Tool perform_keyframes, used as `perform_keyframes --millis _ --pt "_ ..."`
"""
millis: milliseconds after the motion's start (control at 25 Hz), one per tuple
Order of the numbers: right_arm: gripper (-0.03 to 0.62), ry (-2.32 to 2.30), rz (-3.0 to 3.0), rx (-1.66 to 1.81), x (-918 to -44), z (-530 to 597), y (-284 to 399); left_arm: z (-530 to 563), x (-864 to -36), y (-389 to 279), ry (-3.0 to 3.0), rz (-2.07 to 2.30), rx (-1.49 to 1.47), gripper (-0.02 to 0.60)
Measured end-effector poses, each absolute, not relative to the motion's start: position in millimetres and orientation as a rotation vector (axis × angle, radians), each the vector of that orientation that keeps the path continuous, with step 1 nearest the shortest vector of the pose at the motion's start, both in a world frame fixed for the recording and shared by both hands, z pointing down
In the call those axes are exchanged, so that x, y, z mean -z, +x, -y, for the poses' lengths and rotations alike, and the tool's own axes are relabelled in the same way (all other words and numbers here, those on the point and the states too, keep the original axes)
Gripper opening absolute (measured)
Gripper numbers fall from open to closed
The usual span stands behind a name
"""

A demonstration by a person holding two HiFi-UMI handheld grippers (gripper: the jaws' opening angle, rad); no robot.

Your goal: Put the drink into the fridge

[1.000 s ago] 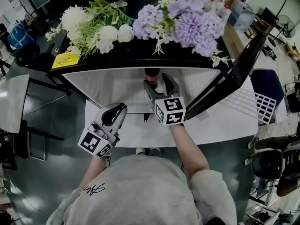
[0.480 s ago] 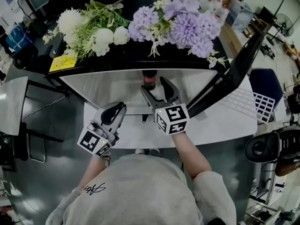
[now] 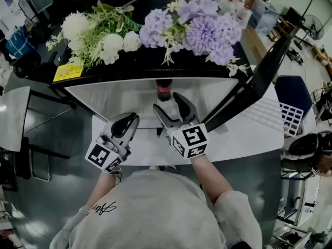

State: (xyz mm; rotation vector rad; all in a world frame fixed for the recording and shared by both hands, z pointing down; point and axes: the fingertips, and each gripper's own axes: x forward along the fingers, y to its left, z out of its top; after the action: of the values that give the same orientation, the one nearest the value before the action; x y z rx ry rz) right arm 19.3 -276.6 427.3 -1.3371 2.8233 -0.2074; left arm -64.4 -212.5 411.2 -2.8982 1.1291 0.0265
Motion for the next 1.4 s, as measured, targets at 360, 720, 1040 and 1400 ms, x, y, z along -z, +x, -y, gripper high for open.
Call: perform_keyframes --millis 360,720,1040,1400 --pt "0.307 -1.302 -2.825 0.189 -418 262 19 216 -413 -65 -2.902 -1.127 -0.021 0.031" --pt "0.305 -1.191 -2.895 0.149 -420 246 10 216 -416 -64 -2.907 -1.126 -0.019 0.031" --pt "0.173 -1.134 -2.882 0.16 -418 239 6 216 -417 -63 -2.912 -1.128 -0.014 0.03" --pt "0.115 -1.133 -2.892 0.137 -420 237 6 215 -416 -60 -2.913 -1.111 -0.022 0.03"
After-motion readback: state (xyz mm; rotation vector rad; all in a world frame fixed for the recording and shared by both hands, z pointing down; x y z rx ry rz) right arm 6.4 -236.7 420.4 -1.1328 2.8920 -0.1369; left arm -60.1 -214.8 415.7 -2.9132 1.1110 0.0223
